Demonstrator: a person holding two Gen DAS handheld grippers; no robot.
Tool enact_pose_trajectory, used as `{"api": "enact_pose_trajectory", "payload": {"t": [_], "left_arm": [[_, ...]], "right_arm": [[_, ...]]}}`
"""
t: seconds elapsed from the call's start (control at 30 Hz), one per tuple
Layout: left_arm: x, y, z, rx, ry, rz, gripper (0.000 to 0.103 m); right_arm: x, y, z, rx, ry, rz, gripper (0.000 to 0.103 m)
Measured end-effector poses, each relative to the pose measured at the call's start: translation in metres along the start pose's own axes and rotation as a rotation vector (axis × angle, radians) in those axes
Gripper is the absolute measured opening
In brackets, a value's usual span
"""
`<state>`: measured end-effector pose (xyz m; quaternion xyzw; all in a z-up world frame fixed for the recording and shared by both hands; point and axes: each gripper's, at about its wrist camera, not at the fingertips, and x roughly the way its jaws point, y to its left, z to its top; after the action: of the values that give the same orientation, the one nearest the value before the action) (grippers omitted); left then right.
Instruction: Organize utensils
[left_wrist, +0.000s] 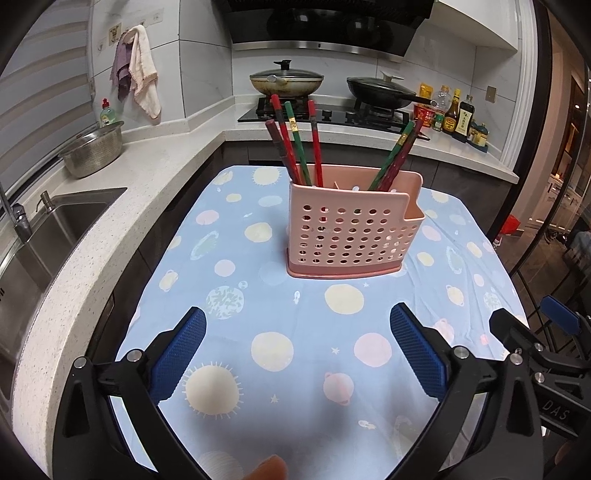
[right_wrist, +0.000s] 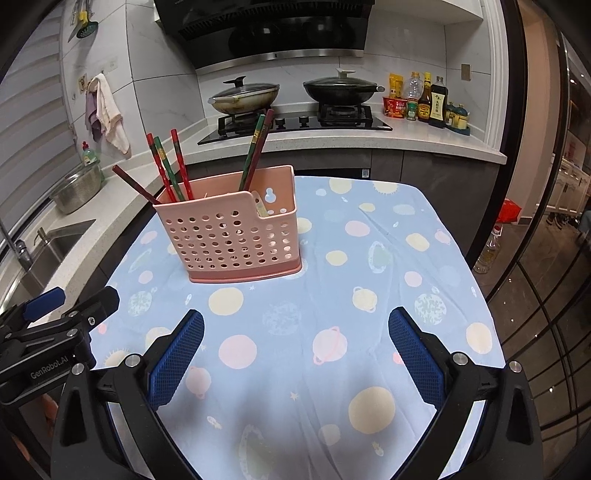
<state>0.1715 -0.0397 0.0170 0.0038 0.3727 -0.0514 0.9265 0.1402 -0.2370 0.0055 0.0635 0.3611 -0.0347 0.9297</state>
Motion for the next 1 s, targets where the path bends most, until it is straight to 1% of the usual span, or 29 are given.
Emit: {"api": "enact_pose_trajectory", "payload": {"t": [1.0], "left_arm": [[0.0033, 0.0033, -0.002, -0.001, 0.006, 0.037, 0.096]], "right_arm": [[0.0047, 0.0092, -0.0035, -0.029, 0.025, -0.01, 0.096]]}}
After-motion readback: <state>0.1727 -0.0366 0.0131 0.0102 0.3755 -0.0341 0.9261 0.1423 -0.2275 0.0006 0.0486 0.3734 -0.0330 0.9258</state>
